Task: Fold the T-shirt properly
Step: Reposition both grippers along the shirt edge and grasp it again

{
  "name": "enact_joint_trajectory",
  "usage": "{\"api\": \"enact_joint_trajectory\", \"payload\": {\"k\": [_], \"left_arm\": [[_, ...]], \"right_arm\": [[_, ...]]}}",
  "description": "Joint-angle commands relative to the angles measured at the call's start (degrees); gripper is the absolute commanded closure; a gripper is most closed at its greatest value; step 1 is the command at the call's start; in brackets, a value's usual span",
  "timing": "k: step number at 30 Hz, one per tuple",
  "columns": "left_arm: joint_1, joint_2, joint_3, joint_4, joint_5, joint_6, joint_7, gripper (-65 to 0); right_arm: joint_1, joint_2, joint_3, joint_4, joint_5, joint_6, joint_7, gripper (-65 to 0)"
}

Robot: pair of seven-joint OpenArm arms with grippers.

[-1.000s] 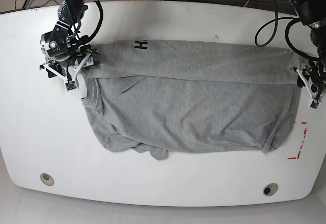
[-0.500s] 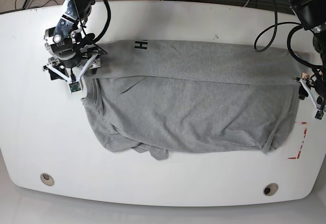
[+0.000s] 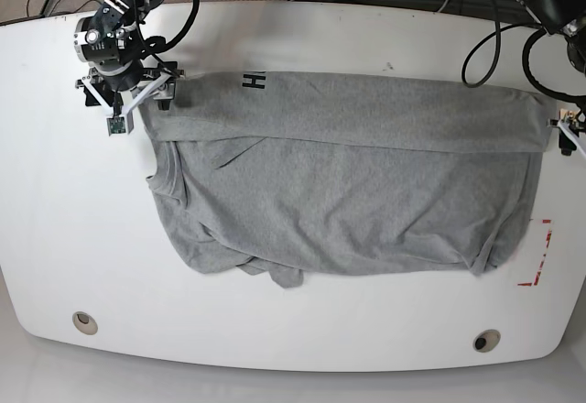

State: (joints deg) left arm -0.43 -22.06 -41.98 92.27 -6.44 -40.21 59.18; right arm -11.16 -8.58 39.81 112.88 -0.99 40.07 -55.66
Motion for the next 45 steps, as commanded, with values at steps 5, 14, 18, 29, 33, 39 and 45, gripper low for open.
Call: {"api": "enact_joint_trajectory", "payload": {"k": [5,14,18,29,33,39,45], "left_arm": [[0.0,-1.5,-2.5,1.0,0.2,0.2,-0.6,-37.2],[1.0,-1.1,-2.9,0.9,0.2,0.2,-3.9,-37.2],[2.0,0.0,-2.8,0.3,0.2,0.2,-5.3,-37.2],[2.1,0.8,-2.8,-5.7,0.2,0.2,-5.6,-37.2],[2.1,1.9,-2.8,-6.5,0.3,0.2,-5.6,-37.2],[2.6,2.2,-1.9,-6.9,0.4,0.2,-5.6,-37.2],[3.0,2.7,1.2,-10.2,0.2,0.2,-5.7,-37.2]], "right_arm": [[0.5,0.2,1.9,-0.6,1.3,-0.1,1.3,-48.4],[1.0,0.3,1.9,-5.3,1.4,-0.1,3.7,-48.4],[1.0,0.3,1.8,-8.0,1.7,-0.1,4.4,-48.2],[1.4,0.3,2.0,-13.5,4.6,-0.1,4.5,-48.2],[1.5,0.4,2.1,-14.8,4.6,-0.1,4.5,-48.0],[1.4,0.4,1.8,-14.8,4.6,-0.1,4.5,-48.0],[1.4,0.4,1.8,-14.8,4.6,-0.1,4.5,-48.0]]}}
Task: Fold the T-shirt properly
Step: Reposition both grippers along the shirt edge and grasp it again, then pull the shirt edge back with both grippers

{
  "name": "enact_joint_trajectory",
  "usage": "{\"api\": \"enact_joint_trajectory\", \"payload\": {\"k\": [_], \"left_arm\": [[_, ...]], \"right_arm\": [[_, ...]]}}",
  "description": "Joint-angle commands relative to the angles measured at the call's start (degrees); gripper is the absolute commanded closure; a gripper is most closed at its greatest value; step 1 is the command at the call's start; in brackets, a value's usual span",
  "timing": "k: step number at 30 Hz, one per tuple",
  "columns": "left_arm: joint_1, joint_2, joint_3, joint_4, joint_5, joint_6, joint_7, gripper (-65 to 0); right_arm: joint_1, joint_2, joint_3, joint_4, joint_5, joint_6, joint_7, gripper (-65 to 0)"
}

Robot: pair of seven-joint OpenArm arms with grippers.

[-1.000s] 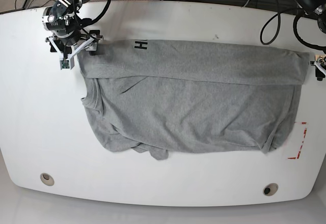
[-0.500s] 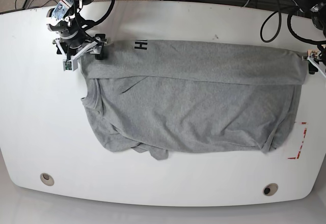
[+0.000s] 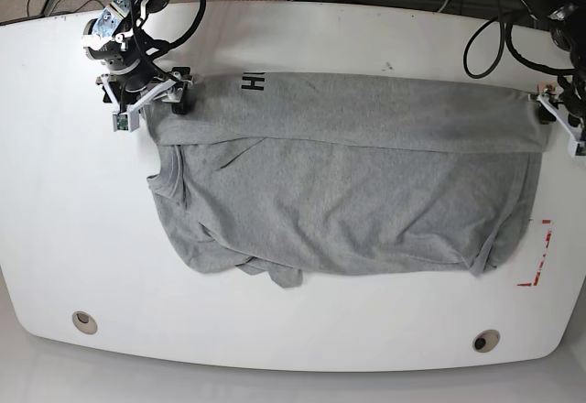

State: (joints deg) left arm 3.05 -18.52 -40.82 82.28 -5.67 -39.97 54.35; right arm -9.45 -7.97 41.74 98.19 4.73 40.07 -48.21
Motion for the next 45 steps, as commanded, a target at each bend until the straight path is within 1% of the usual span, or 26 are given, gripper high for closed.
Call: {"api": "enact_joint_trajectory", "payload": {"k": [1,7,11,14,15,17,18,19,20,21,22,23,24,25,28,31,35,37,42,45], "left_arm": [[-0.5,-0.8,0.2,-0.7,-0.5,0.0,-0.9,-37.2],[-0.5,-0.8,0.4,-4.6,-0.5,0.0,-0.9,-37.2],[-0.5,-0.7,0.8,-6.1,-0.5,0.0,-2.8,-37.2],[-0.4,-0.7,2.7,-7.8,-0.5,0.0,-4.5,-36.9],[-0.3,-0.8,3.4,-8.2,-0.5,0.0,-5.1,-36.0],[-0.3,-0.8,4.4,-9.0,-0.5,0.0,-6.1,-31.0],[-0.2,-0.8,4.8,-9.6,-0.5,0.0,-6.6,-26.7],[-0.2,-0.8,5.0,-10.0,-0.4,0.0,-6.9,-23.3],[-0.2,-0.8,5.1,-10.5,-0.3,0.0,-7.1,-18.3],[-0.2,-0.8,5.1,-11.1,-0.2,0.0,-7.3,-13.2],[-0.2,-0.8,5.1,-11.6,-0.2,0.0,-7.3,-10.0],[-0.2,-0.8,5.1,-12.1,-0.2,0.0,-7.3,-5.4],[-0.1,-0.8,5.1,-12.3,-0.1,0.0,-7.3,-3.3],[0.0,-0.8,4.9,-12.3,-0.1,0.0,-7.3,-2.2],[1.9,-0.8,4.8,-11.7,-0.4,0.0,-7.3,-2.6],[4.3,-0.7,4.8,-9.0,-0.4,0.0,-7.0,-2.6],[8.8,-0.2,4.8,-4.2,-0.5,0.0,-7.0,-2.5],[10.9,0.9,4.7,-1.5,-0.5,0.0,-7.0,-2.5],[16.9,1.5,2.3,4.3,-0.5,0.0,-6.9,-2.6],[19.1,2.9,1.2,6.9,-0.5,0.0,-6.9,-2.8]], "right_arm": [[-0.3,-0.3,-0.1,-0.1,-1.1,-0.1,-2.9,-48.0],[-0.3,-0.3,-0.1,0.4,-1.1,-0.1,-2.9,-48.0],[-0.3,-0.3,-0.1,0.4,-1.1,-0.1,-2.9,-48.0],[-0.3,-0.3,-0.1,0.3,-1.1,-0.1,-2.9,-48.0],[-0.3,-0.3,-0.1,0.3,-1.1,-0.1,-2.9,-48.0],[-0.3,-0.3,-0.1,0.3,-1.1,-0.1,-2.9,-47.9],[-0.3,-0.3,-0.1,0.3,-1.2,-0.1,-2.9,-47.2],[-0.3,-0.3,-0.1,0.3,-1.3,-0.1,-2.9,-46.1],[-0.3,-0.3,-0.1,0.3,-1.3,-0.1,-2.9,-44.1],[-0.3,-0.3,-0.1,0.3,-1.3,-0.1,-2.9,-40.7],[-0.3,-0.3,-0.1,0.3,-1.3,-0.1,-2.9,-37.9],[-0.3,-0.3,-0.1,0.3,-1.4,-0.1,-2.9,-33.3],[-0.3,-0.3,-0.1,0.3,-1.4,-0.1,-2.9,-29.8],[-0.3,-0.3,-0.1,0.3,-1.5,-0.1,-2.9,-24.6],[-0.4,-0.3,0.0,0.3,-1.6,-0.1,-2.9,-11.7],[-1.1,0.0,0.1,0.3,-1.6,-0.1,-2.9,-3.5],[-2.8,2.5,-0.1,1.0,-1.5,-0.1,-3.0,-4.0],[-3.7,2.8,-0.1,1.6,-1.5,-0.1,-3.0,-4.0],[-7.1,4.1,0.2,4.7,-1.5,-0.1,-3.1,-4.0],[-9.4,4.8,0.2,6.5,-1.3,-0.1,-3.1,-4.0]]}}
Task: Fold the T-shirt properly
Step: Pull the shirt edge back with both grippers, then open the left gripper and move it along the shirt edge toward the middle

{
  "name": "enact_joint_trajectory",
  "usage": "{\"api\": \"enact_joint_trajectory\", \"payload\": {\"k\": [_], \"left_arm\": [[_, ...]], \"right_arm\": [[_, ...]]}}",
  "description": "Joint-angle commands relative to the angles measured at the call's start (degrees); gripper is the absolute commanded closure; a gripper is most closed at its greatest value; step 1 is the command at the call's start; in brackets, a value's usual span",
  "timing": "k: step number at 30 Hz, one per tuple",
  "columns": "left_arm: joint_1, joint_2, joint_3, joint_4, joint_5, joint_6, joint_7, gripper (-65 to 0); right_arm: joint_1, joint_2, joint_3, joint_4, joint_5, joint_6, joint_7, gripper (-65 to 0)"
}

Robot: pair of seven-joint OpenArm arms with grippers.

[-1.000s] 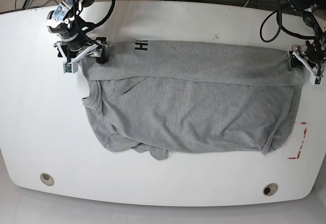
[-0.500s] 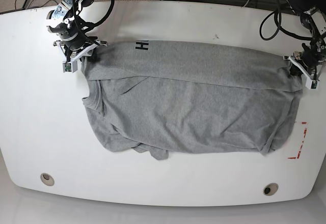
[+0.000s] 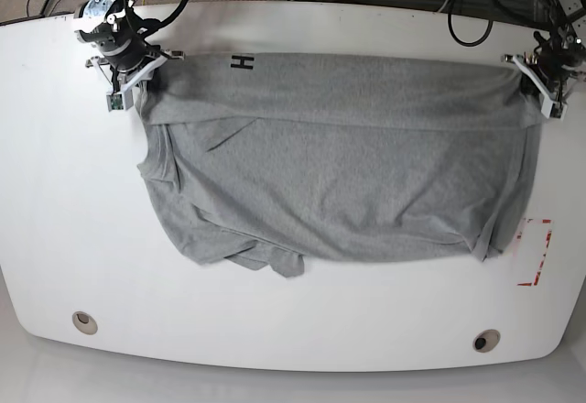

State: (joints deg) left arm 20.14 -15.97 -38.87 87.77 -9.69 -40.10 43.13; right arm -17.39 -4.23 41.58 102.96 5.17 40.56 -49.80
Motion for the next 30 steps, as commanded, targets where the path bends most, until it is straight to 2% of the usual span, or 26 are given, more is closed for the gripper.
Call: {"api": "enact_joint_trajectory", "payload": {"k": [1,9,13,23,25,27,30], "left_arm": [[2.9,0.7,-1.1,2.6,3.5,0.1,4.3,-2.8],[9.7,1.2,-2.3,9.0,3.5,0.1,4.4,-2.8],[11.3,2.4,-2.5,10.4,3.5,0.1,4.4,-2.8],[13.0,2.5,-2.4,10.7,3.4,0.1,4.4,-3.1],[13.0,2.5,-2.3,10.8,3.4,0.1,4.4,-3.2],[12.9,2.5,-2.3,10.8,3.4,0.1,4.4,-4.9],[11.8,2.5,-2.3,10.8,3.4,0.1,4.4,-12.1]], "right_arm": [[-2.4,1.4,0.3,2.3,-1.8,-0.6,-1.5,-4.0],[-7.9,1.5,0.1,5.5,-2.0,-0.6,-1.5,-4.0],[-9.6,1.5,0.2,6.2,-2.0,-0.6,-1.5,-4.0],[-10.7,1.8,0.0,6.4,-2.0,-0.6,-1.5,-4.4],[-10.7,1.8,0.0,6.4,-2.0,-0.6,-1.5,-7.5],[-10.5,1.8,0.0,6.4,-2.0,-0.6,-1.5,-15.9],[-10.3,1.9,0.2,6.7,-1.5,-0.6,-1.5,-30.9]]}}
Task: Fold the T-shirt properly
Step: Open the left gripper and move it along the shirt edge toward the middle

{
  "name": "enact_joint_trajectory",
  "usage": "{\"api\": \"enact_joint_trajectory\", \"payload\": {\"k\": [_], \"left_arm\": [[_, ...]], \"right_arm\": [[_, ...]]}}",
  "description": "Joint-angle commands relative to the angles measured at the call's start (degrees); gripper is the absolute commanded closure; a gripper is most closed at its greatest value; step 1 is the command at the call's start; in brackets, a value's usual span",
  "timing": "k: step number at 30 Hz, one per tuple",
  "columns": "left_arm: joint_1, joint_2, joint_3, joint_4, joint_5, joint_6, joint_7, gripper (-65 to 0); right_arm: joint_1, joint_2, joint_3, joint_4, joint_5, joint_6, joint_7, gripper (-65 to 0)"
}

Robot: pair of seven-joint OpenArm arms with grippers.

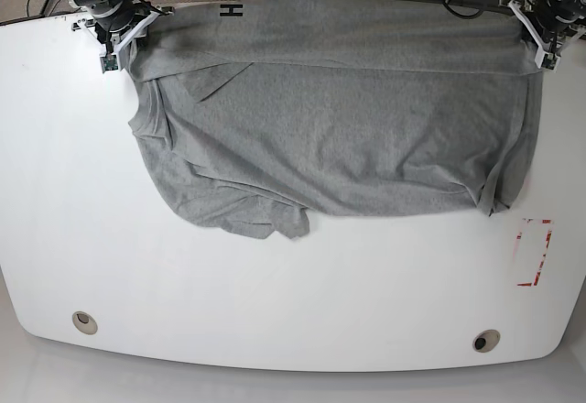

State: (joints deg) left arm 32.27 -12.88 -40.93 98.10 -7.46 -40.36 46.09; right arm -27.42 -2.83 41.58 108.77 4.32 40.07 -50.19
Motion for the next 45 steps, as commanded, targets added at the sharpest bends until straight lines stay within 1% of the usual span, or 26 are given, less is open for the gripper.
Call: {"api": "enact_joint_trajectory", "payload": {"k": [1,3,4,6,8,14,20,22,24,31,34,36,39,45], "left_arm": [[-1.0,-0.7,-0.3,0.5,1.2,0.4,1.4,-15.8],[-1.8,-0.7,-0.3,0.5,1.2,0.4,1.4,-21.9],[-2.3,-0.8,-0.3,0.5,1.2,0.4,1.4,-26.1],[-3.5,-0.8,-0.3,0.5,1.2,0.4,1.7,-31.4],[-4.5,-0.9,-0.3,0.5,1.2,0.4,2.8,-33.6],[-7.8,-1.0,-0.3,3.0,1.4,0.4,7.4,-33.8],[-7.9,-1.0,-0.3,9.0,1.3,0.4,10.8,-33.8],[-8.0,-1.0,-0.3,10.3,1.3,0.4,11.8,-33.8],[-8.0,-1.0,-0.3,11.5,1.3,0.4,12.4,-33.8],[-8.0,-1.0,-0.3,12.8,1.3,0.4,12.7,-33.8],[-8.1,-1.0,-0.6,12.8,1.3,0.4,12.6,-33.8],[-8.2,-1.0,-1.7,12.8,1.3,0.4,12.5,-33.8],[-9.2,-1.0,-2.4,12.8,1.3,0.4,12.5,-33.8],[-10.6,-1.0,-2.6,12.6,1.5,0.4,12.5,-33.8]], "right_arm": [[0.0,0.5,0.3,1.4,-0.7,-0.1,-1.1,-36.1],[0.3,0.7,0.4,2.2,-0.7,-0.1,-1.1,-43.3],[0.2,0.9,0.4,2.9,-0.6,-0.1,-1.1,-47.4],[0.3,0.9,0.4,3.9,-0.6,-0.1,-1.1,-51.8],[0.4,0.9,0.4,4.8,-0.6,-0.1,-1.1,-53.4],[1.3,0.9,0.3,7.1,-0.6,-0.1,-1.1,-53.1],[2.2,0.6,0.0,7.3,-0.5,-0.1,-1.1,-53.1],[3.2,0.5,0.0,7.3,0.4,-0.1,-1.1,-53.1],[3.8,0.5,0.0,7.1,2.5,-0.1,-1.1,-53.1],[5.4,0.6,-0.1,7.1,9.9,-0.1,-1.2,-53.1],[5.9,0.6,-0.1,6.9,12.1,-0.1,-1.3,-53.1],[6.2,0.5,-0.7,6.9,13.0,-0.1,-1.3,-53.1],[5.9,0.5,-3.5,6.9,14.1,-0.1,-1.8,-53.1],[5.7,0.3,-8.3,6.1,13.9,-0.1,-2.7,-53.1]]}}
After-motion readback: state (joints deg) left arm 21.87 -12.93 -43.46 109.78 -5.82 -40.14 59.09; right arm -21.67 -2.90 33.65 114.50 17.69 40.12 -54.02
